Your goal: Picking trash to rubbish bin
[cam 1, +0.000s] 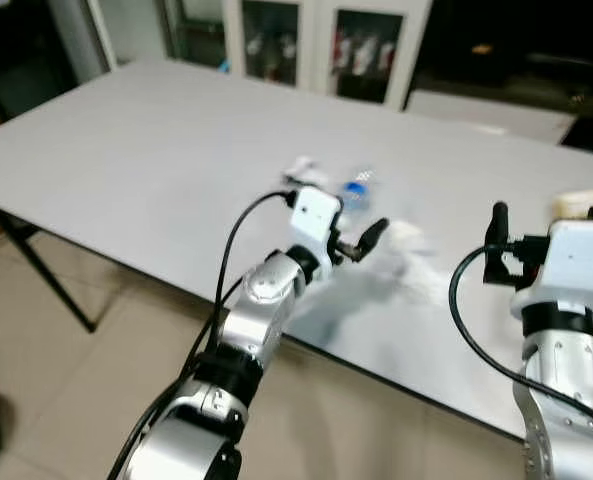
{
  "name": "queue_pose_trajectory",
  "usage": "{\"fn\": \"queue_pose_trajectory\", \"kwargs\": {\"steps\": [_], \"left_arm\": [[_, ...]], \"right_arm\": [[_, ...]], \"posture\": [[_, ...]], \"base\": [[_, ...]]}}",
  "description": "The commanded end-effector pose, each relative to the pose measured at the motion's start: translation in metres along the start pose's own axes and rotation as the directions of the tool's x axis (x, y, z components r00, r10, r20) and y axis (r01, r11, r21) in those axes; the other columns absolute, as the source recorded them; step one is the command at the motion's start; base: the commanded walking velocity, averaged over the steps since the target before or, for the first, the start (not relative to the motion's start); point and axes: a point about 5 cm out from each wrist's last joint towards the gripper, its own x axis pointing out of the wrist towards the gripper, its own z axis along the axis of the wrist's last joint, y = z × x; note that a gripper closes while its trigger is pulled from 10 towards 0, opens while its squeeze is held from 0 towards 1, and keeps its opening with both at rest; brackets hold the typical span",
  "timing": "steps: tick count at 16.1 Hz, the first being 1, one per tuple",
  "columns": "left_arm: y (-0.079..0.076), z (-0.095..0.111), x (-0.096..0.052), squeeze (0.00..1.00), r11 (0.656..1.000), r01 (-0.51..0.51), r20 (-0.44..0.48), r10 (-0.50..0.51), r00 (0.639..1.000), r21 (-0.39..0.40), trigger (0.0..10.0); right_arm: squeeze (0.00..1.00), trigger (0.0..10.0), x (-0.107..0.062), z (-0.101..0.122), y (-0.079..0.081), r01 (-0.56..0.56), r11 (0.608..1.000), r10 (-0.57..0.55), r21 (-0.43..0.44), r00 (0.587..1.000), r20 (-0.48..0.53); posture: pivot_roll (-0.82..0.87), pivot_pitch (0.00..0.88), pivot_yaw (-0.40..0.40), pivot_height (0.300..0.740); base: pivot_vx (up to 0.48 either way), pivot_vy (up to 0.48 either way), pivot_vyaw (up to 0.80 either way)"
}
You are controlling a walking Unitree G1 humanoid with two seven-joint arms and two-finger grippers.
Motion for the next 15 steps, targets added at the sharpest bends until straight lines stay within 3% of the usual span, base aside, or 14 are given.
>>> {"fn": "queue_pose_trajectory", "kwargs": {"steps": [1,5,15], "left_arm": [[0.0036,0.0012,-0.0007,0.00,1.000,-0.008,0.002,0.008,1.000,0.002,10.0],[0.0032,0.0004,-0.0006,0.00,1.000,-0.008,-0.002,0.008,1.000,-0.001,10.0],[0.0016,-0.0027,-0.0021,0.00,1.000,-0.012,-0.011,0.012,1.000,-0.004,10.0]], "right_arm": [[0.00,10.0,-0.0006,-0.0009,0.0006,0.003,1.000,-0.003,-0.012,1.000,-0.013],[0.00,10.0,-0.0002,-0.0048,-0.0061,0.034,0.999,-0.035,-0.028,0.999,-0.035],[0.00,10.0,-0.0038,-0.0061,-0.0029,0.009,1.000,-0.010,-0.025,0.999,-0.052]], "posture": [[-0.01,0.044,-0.005,0.740],[-0.01,0.045,-0.001,0.740],[-0.02,0.059,-0.007,0.740]], "base": [[0.000,-0.450,0.00],[0.000,-0.451,0.00],[0.000,-0.453,0.00]]}}
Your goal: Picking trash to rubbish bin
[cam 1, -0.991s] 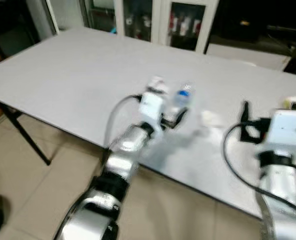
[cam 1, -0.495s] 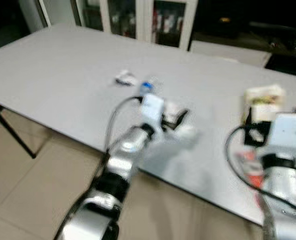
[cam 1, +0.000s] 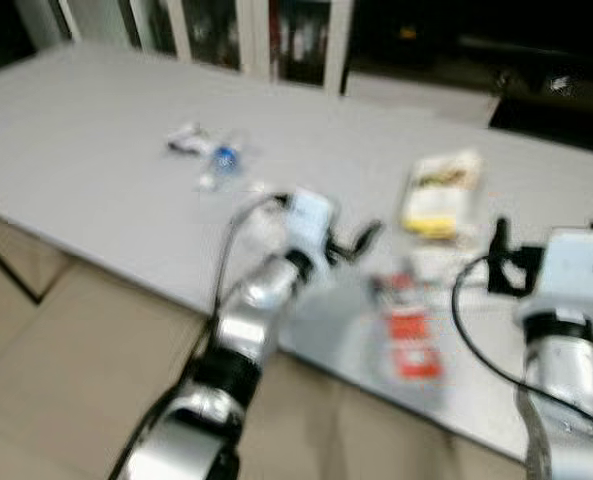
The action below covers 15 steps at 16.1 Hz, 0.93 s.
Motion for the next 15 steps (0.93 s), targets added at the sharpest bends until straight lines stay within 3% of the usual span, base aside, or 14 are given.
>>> {"fn": "queue_pose_trajectory", "kwargs": {"steps": [1,10,15], "left_arm": [[0.003,0.002,-0.001,0.00,1.000,-0.013,0.004,0.013,1.000,0.004,10.0],[0.002,0.000,-0.001,0.00,0.999,-0.032,0.001,0.032,0.999,0.006,10.0],[0.014,-0.002,-0.003,0.00,0.989,-0.144,-0.013,0.144,0.989,-0.023,10.0]], "right_arm": [[0.00,10.0,-0.001,0.003,0.002,-0.013,1.000,0.013,0.007,1.000,0.008],[0.00,10.0,-0.001,0.004,0.003,-0.042,0.999,0.042,0.000,0.999,-0.002],[0.00,10.0,-0.001,0.002,0.004,-0.066,0.998,0.066,0.000,0.998,-0.008]], "posture": [[-0.02,0.061,-0.008,0.740],[-0.02,0.072,-0.016,0.740],[-0.03,0.073,-0.020,0.740]], "base": [[0.000,-0.454,0.00],[0.000,-0.435,0.00],[0.000,0.000,0.00]]}}
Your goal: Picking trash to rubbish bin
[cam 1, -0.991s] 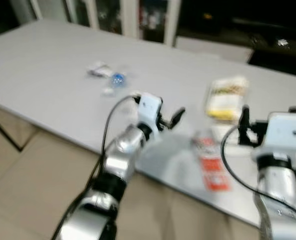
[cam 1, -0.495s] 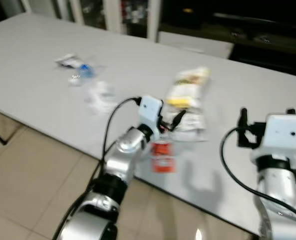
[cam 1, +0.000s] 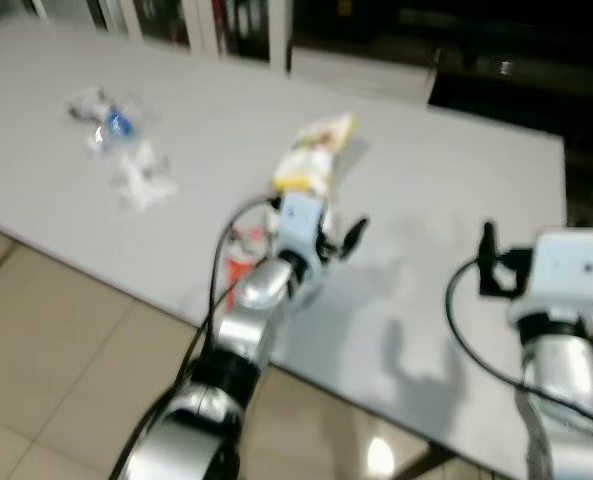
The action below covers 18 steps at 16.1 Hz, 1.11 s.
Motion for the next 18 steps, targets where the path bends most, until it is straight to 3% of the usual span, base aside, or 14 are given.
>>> {"fn": "queue_pose_trajectory", "kwargs": {"steps": [1,6,13,18], "left_arm": [[0.006,0.002,0.002,0.00,0.999,-0.048,-0.005,0.048,0.999,-0.015,10.0],[0.027,0.010,0.003,0.00,0.980,-0.198,-0.003,0.198,0.980,-0.029,10.0],[0.060,-0.009,-0.009,0.00,0.911,-0.412,-0.146,0.411,0.900,0.025,10.0],[0.068,-0.004,-0.012,0.00,0.896,-0.440,-0.138,0.445,0.885,0.066,10.0]], "right_arm": [[0.00,10.0,-0.001,0.003,0.001,-0.009,1.000,0.009,0.008,1.000,0.007],[0.00,10.0,-0.001,0.001,0.000,-0.015,1.000,0.015,0.000,1.000,0.000],[0.00,10.0,-0.008,-0.002,0.000,-0.027,1.000,0.027,0.005,0.999,-0.026],[0.00,10.0,-0.012,-0.007,0.005,-0.037,0.999,0.038,0.015,0.998,-0.052]], "posture": [[-0.03,0.073,-0.020,0.740],[-0.03,0.065,-0.024,0.740],[-0.03,0.097,-0.021,0.740],[-0.01,0.125,-0.016,0.740]], "base": [[0.000,0.000,0.00],[0.000,0.000,0.00],[0.000,0.000,0.00],[0.000,0.000,0.00]]}}
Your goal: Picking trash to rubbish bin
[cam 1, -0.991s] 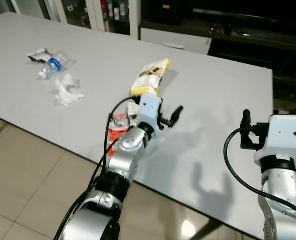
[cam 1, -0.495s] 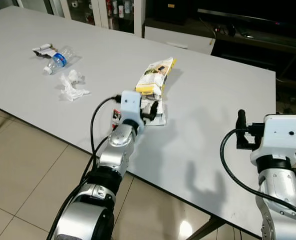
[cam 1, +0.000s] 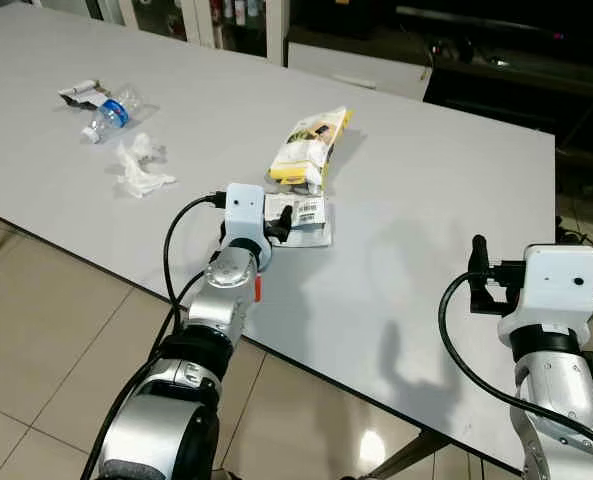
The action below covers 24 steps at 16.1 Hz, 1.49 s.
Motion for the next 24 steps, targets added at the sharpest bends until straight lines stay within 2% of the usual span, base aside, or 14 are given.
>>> {"fn": "queue_pose_trajectory", "kwargs": {"steps": [1,6,11,13,18,21,24], "left_arm": [[0.000,0.004,0.001,0.00,1.000,-0.010,-0.014,0.010,1.000,0.001,10.0],[0.010,-0.004,-0.004,0.00,0.999,-0.047,-0.053,0.047,0.997,0.005,10.0],[0.013,0.011,-0.006,0.00,0.999,-0.049,-0.050,0.049,0.998,0.003,10.0],[0.013,0.013,-0.008,0.00,0.999,-0.035,-0.072,0.035,0.997,-0.001,10.0],[0.012,0.013,-0.014,0.00,1.000,-0.015,-0.119,0.014,0.993,-0.008,10.0],[0.014,0.016,-0.019,0.00,1.000,-0.008,-0.143,0.007,0.990,-0.004,10.0],[0.017,0.020,-0.027,0.00,1.000,0.014,-0.186,-0.012,0.983,0.008,10.0]], "right_arm": [[0.00,10.0,0.000,0.000,0.001,-0.003,1.000,0.003,0.005,1.000,-0.002],[0.00,10.0,0.002,0.000,0.004,-0.011,1.000,0.011,0.017,1.000,0.002],[0.00,10.0,0.004,-0.003,0.013,-0.116,0.993,0.117,0.034,0.993,-0.010],[0.00,10.0,0.001,-0.010,0.022,-0.251,0.966,0.254,0.054,0.965,-0.058],[0.00,10.0,-0.014,-0.026,0.036,-0.435,0.896,0.443,0.087,0.885,-0.144],[0.00,10.0,-0.019,-0.029,0.042,-0.476,0.872,0.489,0.114,0.857,-0.160],[0.00,10.0,-0.020,-0.031,0.043,-0.490,0.864,0.503,0.113,0.847,-0.171]], "posture": [[-0.01,0.126,-0.012,0.740],[0.02,0.131,-0.012,0.740],[0.05,0.138,-0.015,0.740],[0.06,0.138,-0.012,0.740],[0.06,0.138,-0.010,0.740],[0.07,0.142,-0.007,0.740],[0.09,0.148,-0.009,0.740]], "base": [[0.000,0.000,0.00],[0.000,0.000,0.00],[0.000,0.000,0.00],[0.000,0.000,0.00],[0.000,0.000,0.00],[0.000,0.000,0.00],[0.000,0.000,0.00]]}}
